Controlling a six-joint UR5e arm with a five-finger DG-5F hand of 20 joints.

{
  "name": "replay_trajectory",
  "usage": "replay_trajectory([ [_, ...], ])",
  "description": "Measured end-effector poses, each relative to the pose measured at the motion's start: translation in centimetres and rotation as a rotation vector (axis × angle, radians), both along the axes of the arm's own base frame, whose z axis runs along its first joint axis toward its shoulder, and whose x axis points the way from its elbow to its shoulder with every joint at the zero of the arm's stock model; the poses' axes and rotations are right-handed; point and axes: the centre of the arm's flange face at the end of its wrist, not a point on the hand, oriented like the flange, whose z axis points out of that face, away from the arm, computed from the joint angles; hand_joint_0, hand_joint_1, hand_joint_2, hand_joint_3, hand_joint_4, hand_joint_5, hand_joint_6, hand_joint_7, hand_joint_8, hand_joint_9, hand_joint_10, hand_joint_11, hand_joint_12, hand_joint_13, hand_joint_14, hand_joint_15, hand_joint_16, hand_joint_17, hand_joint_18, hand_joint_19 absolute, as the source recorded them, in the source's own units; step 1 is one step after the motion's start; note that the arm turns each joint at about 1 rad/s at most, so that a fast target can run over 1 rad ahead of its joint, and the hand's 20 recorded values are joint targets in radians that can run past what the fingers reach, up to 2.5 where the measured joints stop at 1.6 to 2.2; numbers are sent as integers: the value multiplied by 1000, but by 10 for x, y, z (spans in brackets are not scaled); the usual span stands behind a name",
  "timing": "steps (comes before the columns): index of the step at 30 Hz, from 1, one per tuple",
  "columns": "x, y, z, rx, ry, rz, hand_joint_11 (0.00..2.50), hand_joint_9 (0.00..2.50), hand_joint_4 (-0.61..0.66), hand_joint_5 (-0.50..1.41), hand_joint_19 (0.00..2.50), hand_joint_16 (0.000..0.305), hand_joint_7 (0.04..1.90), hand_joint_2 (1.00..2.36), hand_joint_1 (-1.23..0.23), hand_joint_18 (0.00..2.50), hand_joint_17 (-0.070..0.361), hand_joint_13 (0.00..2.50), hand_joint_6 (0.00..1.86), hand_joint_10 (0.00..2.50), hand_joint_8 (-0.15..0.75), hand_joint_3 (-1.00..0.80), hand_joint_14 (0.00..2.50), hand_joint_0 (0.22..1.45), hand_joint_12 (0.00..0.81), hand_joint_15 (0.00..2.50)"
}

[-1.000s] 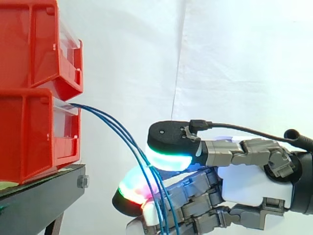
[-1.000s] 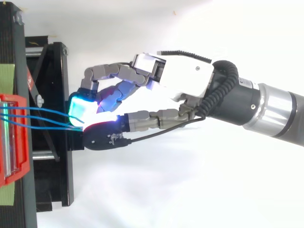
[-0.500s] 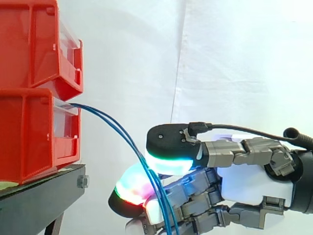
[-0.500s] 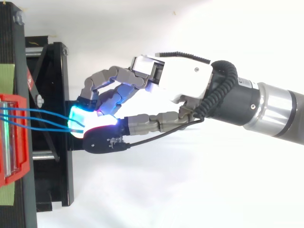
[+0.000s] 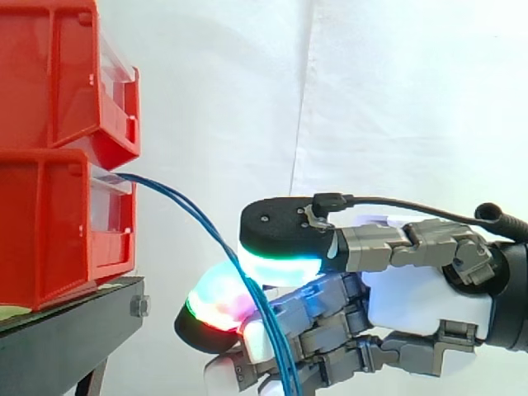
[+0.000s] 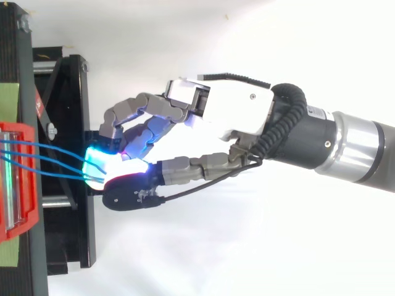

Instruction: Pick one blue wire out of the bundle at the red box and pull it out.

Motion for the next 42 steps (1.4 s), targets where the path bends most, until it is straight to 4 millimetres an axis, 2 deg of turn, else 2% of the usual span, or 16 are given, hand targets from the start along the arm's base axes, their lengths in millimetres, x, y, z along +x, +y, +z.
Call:
replay_trajectory([
  [5,0,3,4,12,-8,24,590,1021,452,-148,465,61,1008,1011,-772,886,137,887,739,13,428,-136,12,698,465,380],
  [7,0,3,7,15,-12,30,564,1042,459,-136,476,61,1028,1010,-684,880,137,886,700,12,427,-124,13,707,462,380],
  [11,-1,3,16,17,-13,38,566,1081,432,-101,516,58,1219,1013,-616,855,129,900,585,13,420,-144,14,734,449,402],
  [13,-2,3,17,16,-5,40,581,1099,416,-95,534,56,1253,1014,-606,847,127,913,573,14,417,-150,15,748,444,416],
  [15,-3,3,18,15,4,41,601,1099,402,-96,547,56,1240,1015,-601,840,125,919,588,14,417,-150,14,760,443,431],
  [18,-5,1,18,14,15,40,656,1073,368,-121,551,55,1087,1018,-606,842,125,916,681,17,402,-150,16,780,442,437],
  [20,-5,1,18,14,18,40,711,1052,356,-152,537,55,948,1015,-720,843,124,911,786,16,397,-170,14,806,437,450],
  [24,-5,1,19,15,18,40,733,1026,419,-167,510,55,896,1014,-770,863,124,913,826,14,385,-167,14,790,440,441],
  [26,-5,1,19,16,17,41,732,1016,447,-169,493,56,897,1016,-765,879,125,897,819,16,384,-129,16,744,439,430],
  [31,-5,1,19,22,16,46,727,996,446,-173,484,59,890,1017,-746,885,134,890,793,15,393,-95,14,679,455,438],
  [37,-5,0,21,29,12,48,751,946,375,-193,485,59,869,1016,-778,854,133,856,823,14,389,-255,16,619,452,441],
  [42,-6,-1,27,31,5,47,759,946,346,-194,475,58,807,1008,-829,861,132,861,853,16,388,-388,14,649,449,429],
])
